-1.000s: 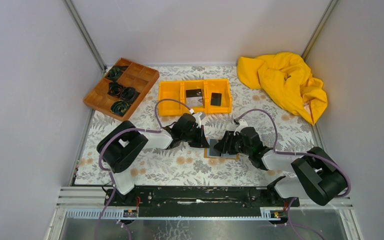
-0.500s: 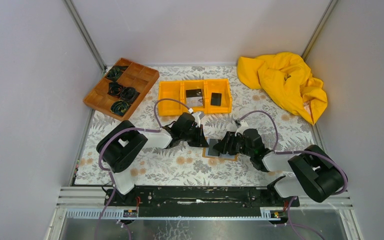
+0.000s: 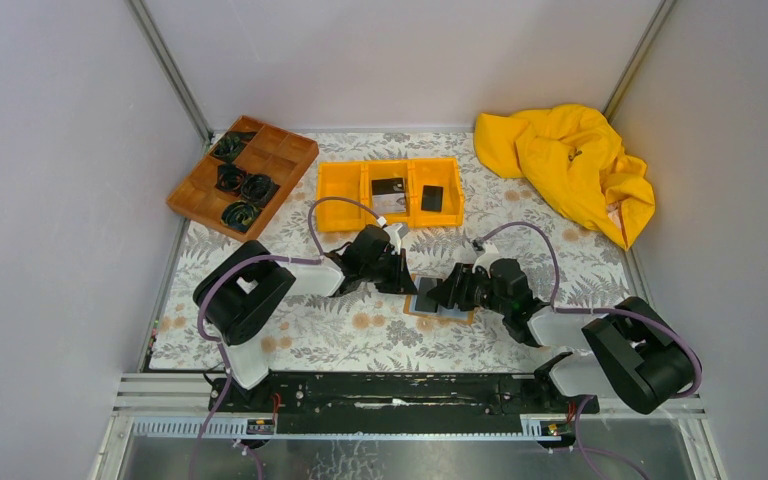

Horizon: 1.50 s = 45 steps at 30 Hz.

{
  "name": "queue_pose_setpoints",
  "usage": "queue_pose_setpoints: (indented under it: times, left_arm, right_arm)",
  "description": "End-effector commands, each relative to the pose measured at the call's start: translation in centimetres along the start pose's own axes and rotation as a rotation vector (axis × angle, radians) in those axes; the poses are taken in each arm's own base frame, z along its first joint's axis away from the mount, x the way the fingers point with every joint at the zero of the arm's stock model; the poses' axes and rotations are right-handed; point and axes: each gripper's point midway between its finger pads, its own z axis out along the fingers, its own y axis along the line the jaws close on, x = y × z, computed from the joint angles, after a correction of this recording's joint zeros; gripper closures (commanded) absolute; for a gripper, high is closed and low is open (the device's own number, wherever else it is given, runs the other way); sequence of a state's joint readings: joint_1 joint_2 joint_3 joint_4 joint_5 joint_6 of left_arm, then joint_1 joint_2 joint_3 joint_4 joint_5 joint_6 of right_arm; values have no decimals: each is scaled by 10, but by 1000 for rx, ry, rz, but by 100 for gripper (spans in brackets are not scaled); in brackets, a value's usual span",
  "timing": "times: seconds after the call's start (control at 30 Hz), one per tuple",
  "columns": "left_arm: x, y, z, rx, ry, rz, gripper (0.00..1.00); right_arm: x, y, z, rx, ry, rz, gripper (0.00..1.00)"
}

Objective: Take the credit cards out of the card holder

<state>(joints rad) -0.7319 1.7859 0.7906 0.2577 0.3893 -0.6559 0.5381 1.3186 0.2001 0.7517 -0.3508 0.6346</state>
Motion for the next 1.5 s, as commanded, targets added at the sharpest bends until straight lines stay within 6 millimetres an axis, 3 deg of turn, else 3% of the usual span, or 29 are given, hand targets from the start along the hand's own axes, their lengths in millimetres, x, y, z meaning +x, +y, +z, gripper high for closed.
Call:
queue_pose_setpoints:
  times: [0.0, 0.6, 1.47]
  left_arm:
    - [14, 10, 7, -31, 53, -1, 100]
    - [15, 9, 9, -21, 56, -2, 100]
    - [14, 3, 7, 3, 50, 1, 100]
  right_arm:
    - [-13, 36, -2, -160, -30, -17, 45]
    - [-13, 44, -3, -251, -19, 43, 47]
    - [-8, 36, 4, -231, -4, 67, 47]
